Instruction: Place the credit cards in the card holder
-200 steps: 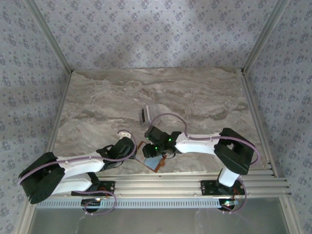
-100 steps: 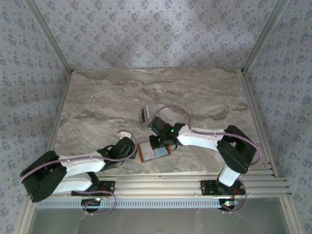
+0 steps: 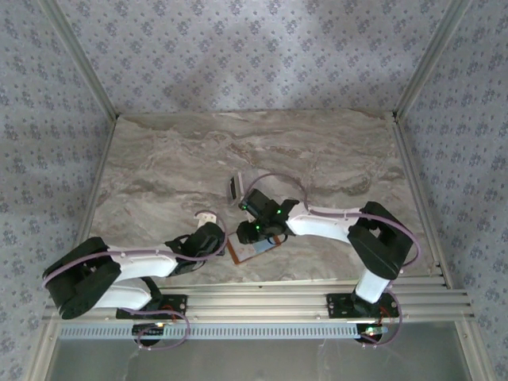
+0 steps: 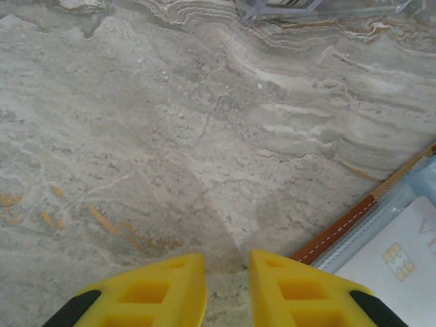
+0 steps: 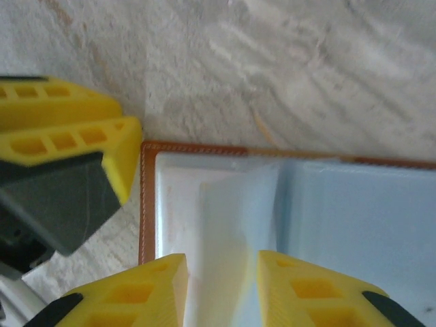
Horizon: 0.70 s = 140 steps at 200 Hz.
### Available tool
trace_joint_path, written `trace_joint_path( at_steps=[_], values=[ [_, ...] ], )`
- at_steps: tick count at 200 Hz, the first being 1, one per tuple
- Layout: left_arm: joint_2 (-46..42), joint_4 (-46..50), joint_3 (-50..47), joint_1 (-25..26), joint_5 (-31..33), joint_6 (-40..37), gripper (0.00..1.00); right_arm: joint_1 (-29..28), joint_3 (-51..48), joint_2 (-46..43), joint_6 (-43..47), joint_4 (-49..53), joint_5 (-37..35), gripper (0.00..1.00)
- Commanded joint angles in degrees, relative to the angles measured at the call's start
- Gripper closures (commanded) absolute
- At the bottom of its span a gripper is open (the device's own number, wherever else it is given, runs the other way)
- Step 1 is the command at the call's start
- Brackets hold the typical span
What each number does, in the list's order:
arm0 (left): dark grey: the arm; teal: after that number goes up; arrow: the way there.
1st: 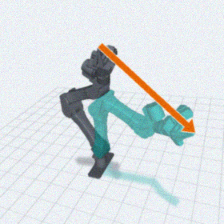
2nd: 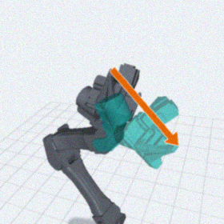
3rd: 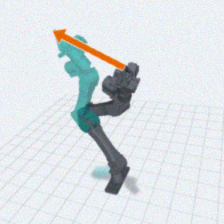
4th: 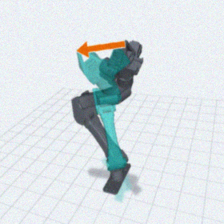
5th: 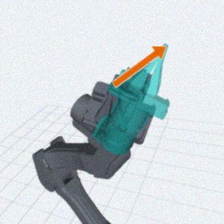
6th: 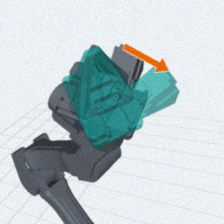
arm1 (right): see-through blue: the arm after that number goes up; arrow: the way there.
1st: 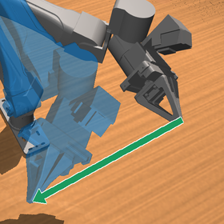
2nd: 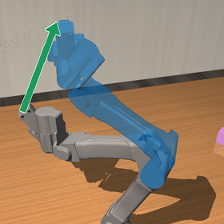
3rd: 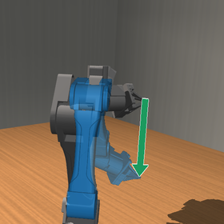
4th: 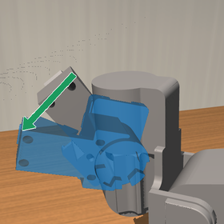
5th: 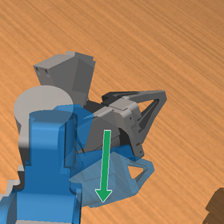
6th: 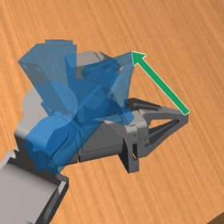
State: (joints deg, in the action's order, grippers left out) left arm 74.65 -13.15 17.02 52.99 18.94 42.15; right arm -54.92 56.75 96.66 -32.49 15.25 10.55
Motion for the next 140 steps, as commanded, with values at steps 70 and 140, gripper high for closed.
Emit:
trace_joint_path(
  at_steps=[70,140],
  values=[
    [-4.1,1.0,-1.9,-4.0,-13.4,2.1,0.71,-1.6,-6.2,0.8,-5.1,-12.3,7.4,0.47],
    [-15.0,6.6,-2.5,-5.7,-16.5,0.6,0.64,-0.8,-8.0,0.0,-5.9,-14.6,8.6,0.42]
  ],
)
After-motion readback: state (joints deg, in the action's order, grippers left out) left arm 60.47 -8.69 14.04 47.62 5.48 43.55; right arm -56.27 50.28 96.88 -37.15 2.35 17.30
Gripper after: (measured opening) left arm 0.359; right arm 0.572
